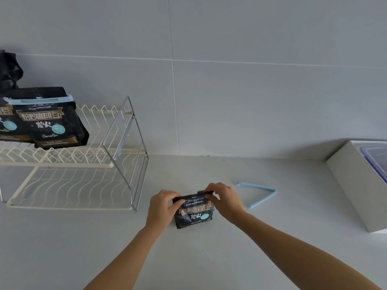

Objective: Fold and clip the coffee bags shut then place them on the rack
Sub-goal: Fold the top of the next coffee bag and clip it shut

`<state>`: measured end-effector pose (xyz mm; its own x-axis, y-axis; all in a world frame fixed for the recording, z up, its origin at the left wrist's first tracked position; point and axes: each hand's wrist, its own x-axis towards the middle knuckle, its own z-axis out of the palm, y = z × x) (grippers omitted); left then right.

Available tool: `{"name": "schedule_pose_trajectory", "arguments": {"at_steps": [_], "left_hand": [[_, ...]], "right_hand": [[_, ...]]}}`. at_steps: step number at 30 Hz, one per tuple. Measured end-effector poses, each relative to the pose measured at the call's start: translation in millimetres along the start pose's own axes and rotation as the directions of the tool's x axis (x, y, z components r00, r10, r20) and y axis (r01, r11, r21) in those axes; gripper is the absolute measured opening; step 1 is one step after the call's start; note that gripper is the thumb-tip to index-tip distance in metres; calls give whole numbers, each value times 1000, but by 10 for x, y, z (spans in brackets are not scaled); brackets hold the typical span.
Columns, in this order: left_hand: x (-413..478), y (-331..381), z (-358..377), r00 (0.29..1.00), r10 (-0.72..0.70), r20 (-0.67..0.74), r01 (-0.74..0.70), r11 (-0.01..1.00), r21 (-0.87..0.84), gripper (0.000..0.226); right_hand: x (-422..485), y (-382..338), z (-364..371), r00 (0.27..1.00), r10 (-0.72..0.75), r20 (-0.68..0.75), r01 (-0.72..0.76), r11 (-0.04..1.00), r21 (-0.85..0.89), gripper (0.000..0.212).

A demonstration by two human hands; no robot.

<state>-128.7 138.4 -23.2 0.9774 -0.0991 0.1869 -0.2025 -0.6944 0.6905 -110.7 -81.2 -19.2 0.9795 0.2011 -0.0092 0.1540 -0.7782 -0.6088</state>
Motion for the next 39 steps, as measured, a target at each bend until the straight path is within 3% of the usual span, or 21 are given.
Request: {"name": "schedule_pose_trajectory", "arguments": {"at_steps": [3, 9, 13, 17, 19, 23, 28, 32, 37, 39], "left_hand": [[-33, -2, 9, 995, -83, 60, 88, 993, -73, 7], [-46, 45, 82, 939, -298, 168, 327, 927, -184, 9], [21, 79, 82, 910, -368, 191, 403, 894, -195, 14], [24, 57, 62, 893, -376, 246, 442, 831, -336, 14], [15, 52, 70, 889, -360, 282, 441, 838, -321, 19], [21, 37, 103, 903, -404, 150, 430, 857, -284, 11], [48, 60, 98, 951, -296, 86, 306, 943, -130, 12], [61, 42, 87, 996, -88, 5, 87, 994, 72, 10], [110, 47, 34, 976, 182, 123, -214, 913, 348, 11], [122, 10, 12, 970, 191, 150, -234, 898, 372, 12]], "right_hand": [[-5, -6, 19, 997, 43, 59, -45, 998, 44, 7], [-55, -69, 59, 980, 147, 134, -182, 932, 314, 18], [12, -149, 96, 958, 229, 173, -280, 877, 390, 9], [78, -181, 59, 967, 236, 97, -255, 867, 428, 8], [85, -200, 35, 973, 225, 60, -228, 872, 434, 15], [62, -254, 41, 987, 158, 30, -157, 904, 398, 20], [44, -232, 22, 993, 118, 19, -117, 930, 348, 17], [52, -188, -21, 995, 96, 37, -103, 946, 306, 15], [77, -142, -61, 994, 79, 78, -92, 980, 178, 9], [90, -140, -78, 995, 65, 74, -75, 985, 153, 10]]}}
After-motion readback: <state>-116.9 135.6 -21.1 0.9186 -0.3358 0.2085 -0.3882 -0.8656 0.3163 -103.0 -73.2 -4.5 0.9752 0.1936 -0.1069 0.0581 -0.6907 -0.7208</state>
